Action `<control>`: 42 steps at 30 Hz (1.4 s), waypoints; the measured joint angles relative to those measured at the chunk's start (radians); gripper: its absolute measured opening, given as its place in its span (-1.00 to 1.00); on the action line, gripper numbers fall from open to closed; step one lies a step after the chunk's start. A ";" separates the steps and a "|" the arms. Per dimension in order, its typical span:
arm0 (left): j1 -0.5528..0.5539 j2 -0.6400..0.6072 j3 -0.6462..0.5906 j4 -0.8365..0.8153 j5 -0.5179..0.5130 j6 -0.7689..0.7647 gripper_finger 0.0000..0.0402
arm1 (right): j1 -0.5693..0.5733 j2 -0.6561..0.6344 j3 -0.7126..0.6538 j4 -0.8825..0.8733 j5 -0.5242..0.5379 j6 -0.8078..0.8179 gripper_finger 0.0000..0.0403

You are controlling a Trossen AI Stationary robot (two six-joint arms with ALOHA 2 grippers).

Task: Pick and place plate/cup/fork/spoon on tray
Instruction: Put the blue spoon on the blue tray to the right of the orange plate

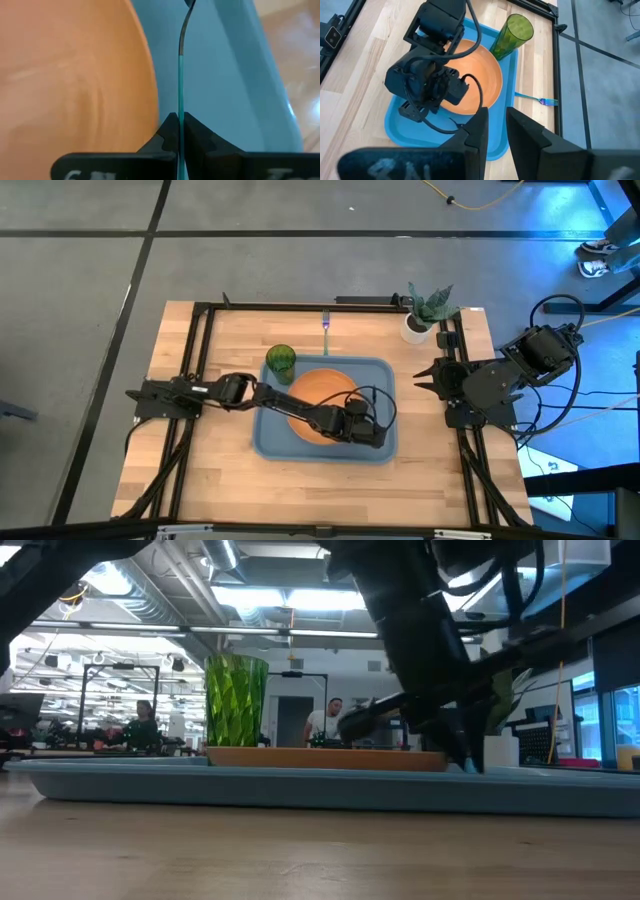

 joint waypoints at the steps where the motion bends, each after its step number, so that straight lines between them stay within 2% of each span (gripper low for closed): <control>1: -0.001 0.008 0.001 0.010 0.004 -0.001 -1.00 | 0.000 0.000 0.000 0.000 0.000 0.000 -0.64; 21: 0.000 0.021 0.000 0.005 0.037 0.036 -0.96 | 0.000 0.000 0.000 0.000 0.000 0.000 -0.64; 29: 0.002 0.021 0.000 0.016 0.041 0.031 -0.84 | 0.000 0.000 0.000 0.000 -0.001 0.000 -0.64; 35: 0.013 0.021 0.000 0.059 0.102 0.029 -0.77 | 0.000 0.000 0.000 0.000 -0.001 0.000 -0.64; 42: 0.020 0.021 0.000 0.060 0.095 0.073 -0.74 | 0.000 0.000 0.000 0.000 -0.001 0.000 -0.64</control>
